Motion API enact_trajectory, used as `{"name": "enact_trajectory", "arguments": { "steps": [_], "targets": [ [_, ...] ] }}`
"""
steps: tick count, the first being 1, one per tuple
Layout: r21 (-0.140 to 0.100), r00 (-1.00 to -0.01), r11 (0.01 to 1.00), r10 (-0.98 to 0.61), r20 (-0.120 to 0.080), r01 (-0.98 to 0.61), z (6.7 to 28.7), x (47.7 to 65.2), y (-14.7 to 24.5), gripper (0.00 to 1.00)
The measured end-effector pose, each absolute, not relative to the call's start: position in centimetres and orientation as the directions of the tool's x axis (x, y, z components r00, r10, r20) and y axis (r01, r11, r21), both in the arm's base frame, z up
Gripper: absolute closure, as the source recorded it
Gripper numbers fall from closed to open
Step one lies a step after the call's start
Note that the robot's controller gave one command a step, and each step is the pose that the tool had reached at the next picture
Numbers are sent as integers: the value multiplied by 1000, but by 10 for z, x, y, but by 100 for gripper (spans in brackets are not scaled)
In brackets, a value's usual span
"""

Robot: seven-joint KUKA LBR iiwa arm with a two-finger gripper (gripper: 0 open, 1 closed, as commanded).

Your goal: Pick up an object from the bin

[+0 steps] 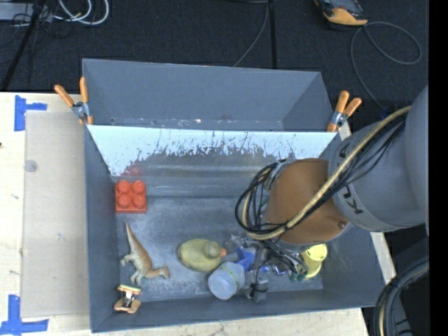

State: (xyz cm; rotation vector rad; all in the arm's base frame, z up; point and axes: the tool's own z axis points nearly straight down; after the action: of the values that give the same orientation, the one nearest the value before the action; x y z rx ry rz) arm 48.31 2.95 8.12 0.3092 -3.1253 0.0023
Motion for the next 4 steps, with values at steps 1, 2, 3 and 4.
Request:
{"name": "enact_trajectory", "arguments": {
  "steps": [1,2,3,4],
  "targets": [
    [2,-954,954,-299,2,-299,69,484,31,100],
    [2,-955,955,-298,2,-298,69,484,31,100],
    [3,-955,955,-295,3,-295,181,493,41,100],
    [3,-956,956,-295,3,-295,181,493,41,100]
  ]
}}
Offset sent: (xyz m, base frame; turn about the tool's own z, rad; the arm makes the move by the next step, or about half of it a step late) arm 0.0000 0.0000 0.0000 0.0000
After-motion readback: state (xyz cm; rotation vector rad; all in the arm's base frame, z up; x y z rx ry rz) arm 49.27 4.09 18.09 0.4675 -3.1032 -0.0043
